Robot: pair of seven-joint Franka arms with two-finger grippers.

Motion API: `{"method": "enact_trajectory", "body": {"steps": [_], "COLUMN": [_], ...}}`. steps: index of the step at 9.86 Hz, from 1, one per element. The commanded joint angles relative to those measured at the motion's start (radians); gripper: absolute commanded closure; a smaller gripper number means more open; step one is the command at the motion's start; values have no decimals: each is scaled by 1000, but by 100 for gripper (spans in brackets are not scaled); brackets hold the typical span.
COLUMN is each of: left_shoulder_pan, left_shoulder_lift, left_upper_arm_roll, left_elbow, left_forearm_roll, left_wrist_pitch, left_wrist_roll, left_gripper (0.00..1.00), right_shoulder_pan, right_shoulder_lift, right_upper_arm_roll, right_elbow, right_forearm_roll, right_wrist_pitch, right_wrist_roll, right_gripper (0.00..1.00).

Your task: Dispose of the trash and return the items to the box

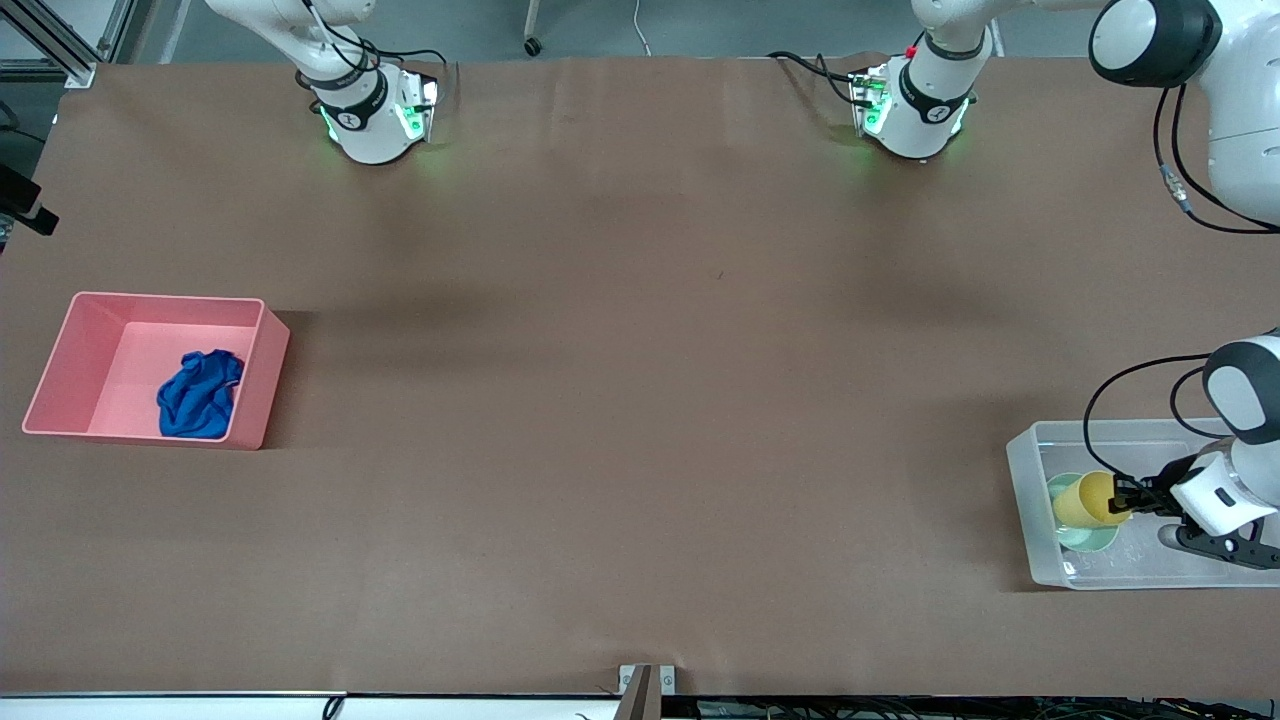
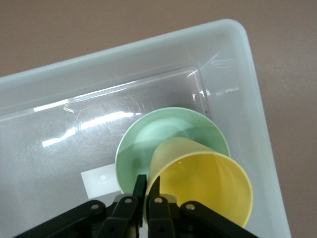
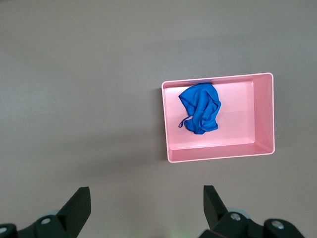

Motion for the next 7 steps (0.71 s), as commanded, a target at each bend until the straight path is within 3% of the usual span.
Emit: {"method": "enact_trajectory", "body": {"steps": [1, 2, 3, 7], "left_shoulder_pan": [-7, -2, -3, -42], "left_shoulder_lift": [13, -13, -62, -313], "left_upper_arm_roll": [6, 6, 6, -19], "left_elbow": [13, 12, 0, -78], "left_forearm_roll": [27, 27, 27, 27], "left_wrist_pitch": [15, 8, -7, -203], "left_wrist_roll": [-7, -5, -5, -126], "left_gripper": [21, 5, 0, 0], "right_shoulder_pan": [-4, -4, -4, -4], "right_shoulder_lift": [2, 2, 2, 2], "right_upper_arm_roll": [5, 5, 5, 5], "right_elbow": [11, 11, 11, 11], "right_forearm_roll": [-13, -14, -14, -14], "right_wrist_pitch": [-10, -10, -10, -10], "right_wrist_roll": [-1, -1, -1, -3], "right_gripper": [0, 0, 0, 0]}}
